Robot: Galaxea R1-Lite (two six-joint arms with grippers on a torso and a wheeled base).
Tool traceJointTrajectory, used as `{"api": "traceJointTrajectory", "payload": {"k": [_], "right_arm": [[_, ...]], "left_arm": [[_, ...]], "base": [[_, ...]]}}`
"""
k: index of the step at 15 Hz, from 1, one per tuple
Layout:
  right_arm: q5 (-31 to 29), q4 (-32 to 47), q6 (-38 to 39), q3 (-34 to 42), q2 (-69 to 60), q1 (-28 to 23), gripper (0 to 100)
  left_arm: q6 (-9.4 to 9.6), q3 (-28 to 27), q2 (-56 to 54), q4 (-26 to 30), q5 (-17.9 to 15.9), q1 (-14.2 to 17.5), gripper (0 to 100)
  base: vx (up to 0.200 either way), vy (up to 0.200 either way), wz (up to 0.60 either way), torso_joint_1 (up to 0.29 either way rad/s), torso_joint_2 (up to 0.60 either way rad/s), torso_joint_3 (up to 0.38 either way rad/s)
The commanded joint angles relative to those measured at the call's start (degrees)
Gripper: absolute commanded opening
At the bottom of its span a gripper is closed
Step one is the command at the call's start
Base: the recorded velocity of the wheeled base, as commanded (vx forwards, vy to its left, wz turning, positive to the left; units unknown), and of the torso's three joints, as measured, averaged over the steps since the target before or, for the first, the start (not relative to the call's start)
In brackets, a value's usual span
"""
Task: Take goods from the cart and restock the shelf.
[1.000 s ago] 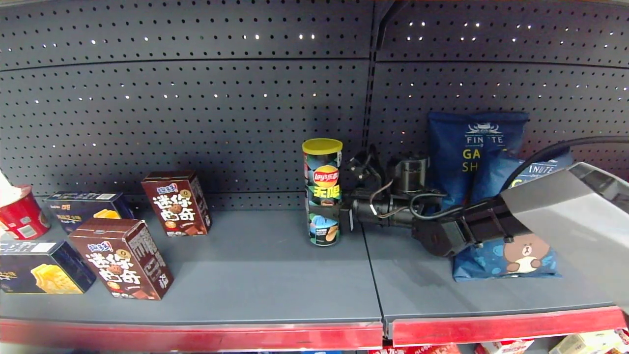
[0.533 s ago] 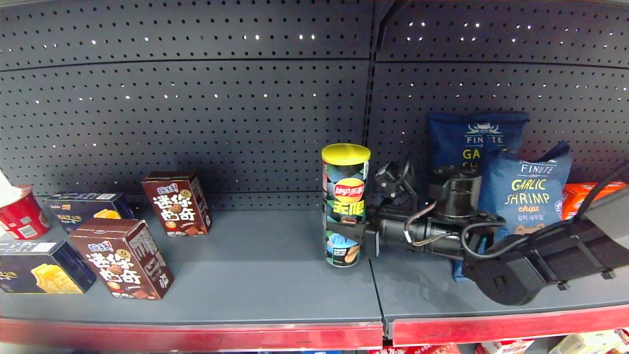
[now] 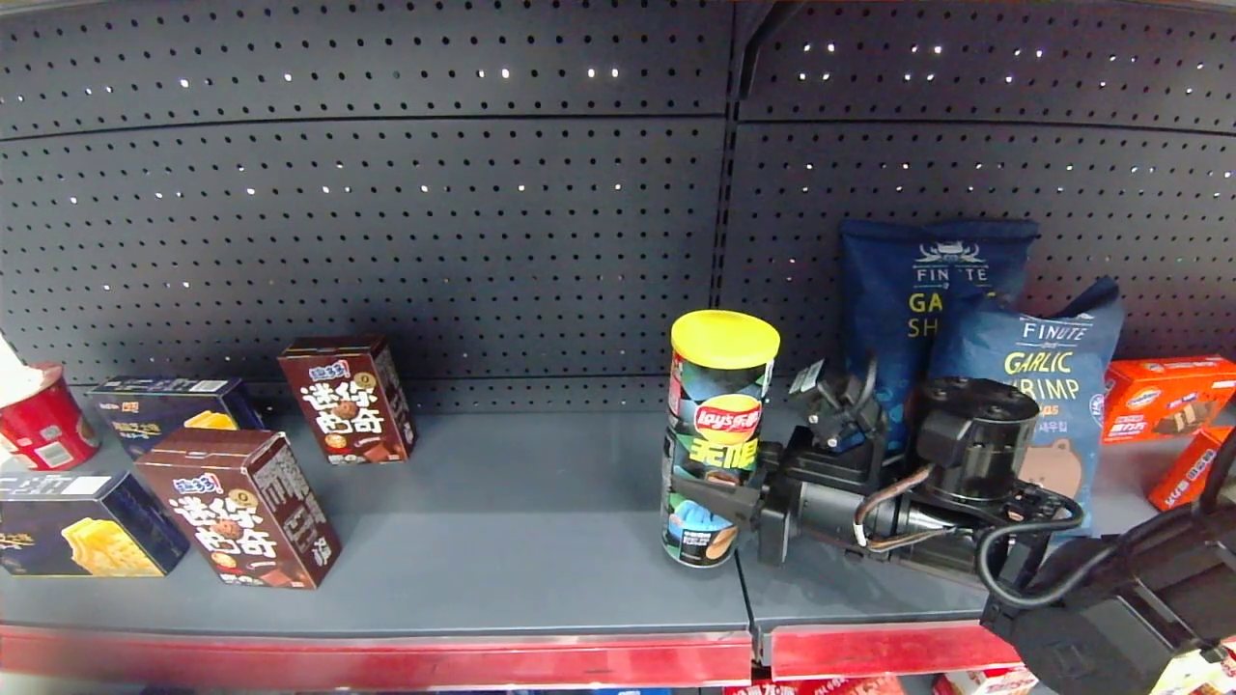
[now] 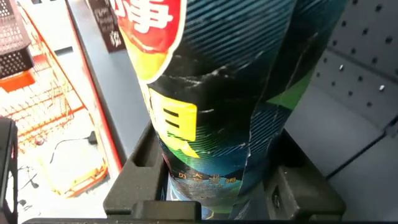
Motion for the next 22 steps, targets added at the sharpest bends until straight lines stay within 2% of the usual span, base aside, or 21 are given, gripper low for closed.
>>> {"api": "traceJointTrajectory", "payload": {"k": [1, 14, 15, 21, 22], "right_arm": [[0.0, -0.1, 0.0, 0.9, 0.7, -0.2, 0], [0.2, -2.6, -0.2, 0.9, 5.4, -0.1, 0], [0.3, -3.1, -0.4, 1.0, 5.5, 0.0, 100], [0.1, -3.8, -0.1, 6.8, 0.0, -0.4, 100], [0.1, -3.8, -0.2, 10.6, -3.8, -0.3, 100]], "left_arm": [[-0.01, 0.0, 0.0, 0.0, 0.0, 0.0, 0], [-0.10, 0.3, 0.0, 0.1, 0.1, 0.0, 0], [-0.10, 0.3, 0.0, 0.1, 0.1, 0.0, 0], [-0.19, 0.6, 0.0, 0.0, 0.4, 0.0, 0], [-0.19, 0.6, 0.0, 0.0, 0.4, 0.0, 0]], "base": [[0.000, 0.000, 0.00, 0.000, 0.00, 0.000], [0.000, 0.000, 0.00, 0.000, 0.00, 0.000], [0.000, 0.000, 0.00, 0.000, 0.00, 0.000], [0.000, 0.000, 0.00, 0.000, 0.00, 0.000], [0.000, 0.000, 0.00, 0.000, 0.00, 0.000]]}}
